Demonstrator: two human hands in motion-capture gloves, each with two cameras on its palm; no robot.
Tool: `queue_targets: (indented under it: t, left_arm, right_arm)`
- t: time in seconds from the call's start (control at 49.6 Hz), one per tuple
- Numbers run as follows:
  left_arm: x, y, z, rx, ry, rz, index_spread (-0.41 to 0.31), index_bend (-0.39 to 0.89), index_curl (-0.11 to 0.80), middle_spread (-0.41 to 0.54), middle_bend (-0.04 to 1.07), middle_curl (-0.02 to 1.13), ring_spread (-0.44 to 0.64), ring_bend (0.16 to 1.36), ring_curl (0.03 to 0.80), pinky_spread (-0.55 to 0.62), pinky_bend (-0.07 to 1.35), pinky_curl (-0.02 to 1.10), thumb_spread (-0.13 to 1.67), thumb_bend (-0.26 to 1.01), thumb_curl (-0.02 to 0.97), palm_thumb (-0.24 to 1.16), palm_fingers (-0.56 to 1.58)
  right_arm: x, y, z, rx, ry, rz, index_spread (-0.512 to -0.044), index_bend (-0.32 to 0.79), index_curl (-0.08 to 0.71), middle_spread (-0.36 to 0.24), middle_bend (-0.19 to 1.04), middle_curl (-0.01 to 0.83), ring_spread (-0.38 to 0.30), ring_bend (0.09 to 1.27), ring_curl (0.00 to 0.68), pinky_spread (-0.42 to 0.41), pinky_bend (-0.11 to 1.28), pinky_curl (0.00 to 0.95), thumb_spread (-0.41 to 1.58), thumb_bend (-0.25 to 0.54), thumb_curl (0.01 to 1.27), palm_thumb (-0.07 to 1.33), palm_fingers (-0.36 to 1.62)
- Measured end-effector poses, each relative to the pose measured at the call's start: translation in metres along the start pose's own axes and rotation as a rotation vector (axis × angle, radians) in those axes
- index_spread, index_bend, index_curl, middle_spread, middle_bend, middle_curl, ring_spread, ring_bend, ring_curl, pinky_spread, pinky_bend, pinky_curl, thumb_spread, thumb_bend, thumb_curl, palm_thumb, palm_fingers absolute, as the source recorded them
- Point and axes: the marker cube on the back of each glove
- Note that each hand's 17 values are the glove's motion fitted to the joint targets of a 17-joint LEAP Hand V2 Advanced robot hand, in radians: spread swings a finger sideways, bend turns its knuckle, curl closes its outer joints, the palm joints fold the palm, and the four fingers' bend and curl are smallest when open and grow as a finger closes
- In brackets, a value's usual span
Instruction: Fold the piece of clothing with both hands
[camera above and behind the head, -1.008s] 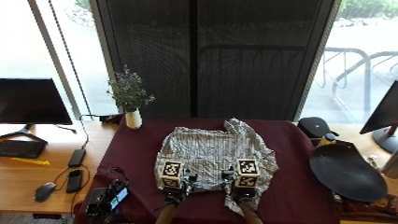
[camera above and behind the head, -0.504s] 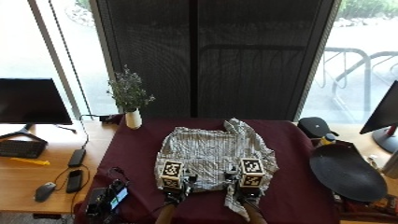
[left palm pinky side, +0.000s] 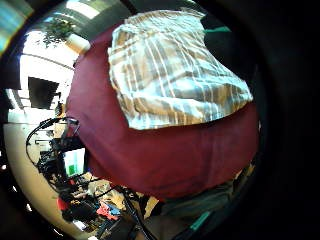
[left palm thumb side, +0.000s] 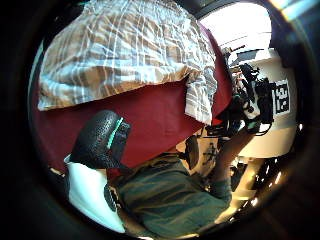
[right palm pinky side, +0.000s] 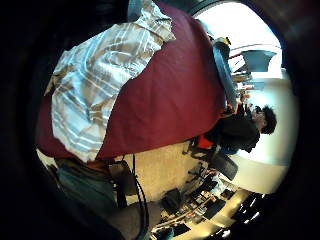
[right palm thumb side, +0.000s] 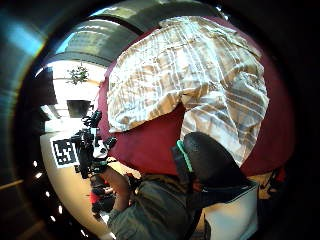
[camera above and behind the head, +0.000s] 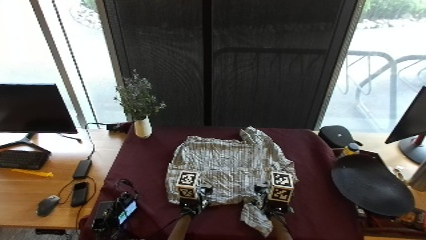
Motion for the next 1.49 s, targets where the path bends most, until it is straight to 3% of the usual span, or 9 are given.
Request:
queue_targets:
  t: [0.585,0.746,1.028,1.149,1.23,1.351,1.452,1.472,1.492]
  left_arm:
    - [0.006,0.012,0.022,-0.212,-0.015,-0.058,-0.08,0.17,0.309,-0.01,0.19,0.42,0.1,0.56,0.339,0.21,0.43,0.36,1.09,-0.02,0.331,0.46,0.43]
    - [-0.004,-0.007,0.048,-0.03,-0.061,-0.09,-0.136,0.27,0.374,-0.06,0.2,0.42,0.06,0.48,0.32,0.17,0.35,0.35,1.14,-0.01,0.322,0.45,0.59]
    - [-0.011,-0.046,0.052,0.288,-0.22,-0.024,-0.235,0.3,0.434,-0.21,0.21,0.44,-0.18,0.46,0.33,-0.01,0.21,0.33,1.19,0.0,0.328,0.56,1.0]
    - [0.01,0.013,0.022,-0.116,-0.062,0.026,-0.259,0.29,0.452,-0.24,0.19,0.45,-0.23,0.42,0.346,-0.06,0.17,0.34,1.18,-0.01,0.329,0.58,1.05]
    - [0.006,0.015,0.033,-0.218,-0.029,0.038,-0.23,0.24,0.457,-0.204,0.17,0.47,-0.16,0.37,0.364,0.0,0.18,0.35,1.15,-0.07,0.299,0.43,0.79]
    - [-0.008,-0.023,0.071,0.0,-0.096,0.024,-0.18,0.16,0.444,-0.127,0.12,0.43,-0.04,0.35,0.358,0.07,0.25,0.38,1.09,-0.05,0.285,0.33,0.6]
    - [-0.007,-0.025,0.066,0.116,-0.152,0.023,-0.207,0.21,0.452,-0.165,0.17,0.41,-0.1,0.39,0.336,0.04,0.2,0.35,1.09,-0.01,0.29,0.37,0.82]
    - [-0.007,-0.029,0.066,0.161,-0.171,0.028,-0.179,0.15,0.437,-0.12,0.11,0.4,-0.04,0.34,0.32,0.08,0.23,0.36,1.07,-0.04,0.285,0.32,0.62]
    - [-0.007,-0.034,0.062,0.225,-0.198,0.035,-0.209,0.22,0.463,-0.167,0.2,0.44,-0.11,0.41,0.369,0.04,0.21,0.37,1.08,-0.01,0.29,0.36,0.83]
  right_arm:
    - [-0.009,-0.043,0.089,-0.123,-0.016,0.001,-0.301,0.09,0.247,0.012,0.18,0.327,0.16,0.39,0.322,0.225,0.62,0.363,1.17,-0.004,0.34,0.59,0.28]
    - [-0.019,-0.036,0.067,0.018,0.019,0.023,-0.289,0.1,0.221,-0.027,0.2,0.339,0.071,0.51,0.357,0.186,0.6,0.356,1.19,0.007,0.35,0.67,0.38]
    - [-0.013,-0.069,0.098,0.133,0.064,0.063,-0.309,0.3,0.335,-0.172,0.19,0.357,-0.092,0.44,0.345,0.106,0.44,0.315,1.23,0.043,0.37,0.84,0.78]
    - [-0.014,-0.062,0.096,0.201,0.067,0.059,-0.303,0.3,0.373,-0.191,0.18,0.364,-0.144,0.41,0.349,0.068,0.38,0.312,1.23,0.042,0.37,0.88,0.88]
    - [-0.013,-0.063,0.098,0.221,0.063,0.057,-0.302,0.28,0.385,-0.184,0.19,0.372,-0.17,0.39,0.349,0.042,0.35,0.31,1.22,0.04,0.37,0.91,0.96]
    - [-0.012,-0.066,0.092,0.261,0.085,0.049,-0.302,0.25,0.401,-0.187,0.18,0.377,-0.199,0.37,0.355,0.008,0.31,0.314,1.21,0.033,0.38,0.94,1.03]
    - [-0.014,-0.065,0.088,0.284,0.098,0.026,-0.299,0.22,0.41,-0.188,0.18,0.382,-0.213,0.37,0.365,-0.018,0.3,0.323,1.2,0.025,0.38,0.97,1.1]
    - [-0.013,-0.065,0.088,0.285,0.104,0.023,-0.302,0.22,0.415,-0.187,0.16,0.377,-0.211,0.35,0.363,-0.011,0.29,0.323,1.2,0.019,0.38,0.96,1.06]
    - [-0.012,-0.065,0.087,0.288,0.113,0.019,-0.299,0.2,0.411,-0.189,0.19,0.383,-0.219,0.36,0.37,-0.028,0.3,0.329,1.2,0.02,0.38,0.97,1.12]
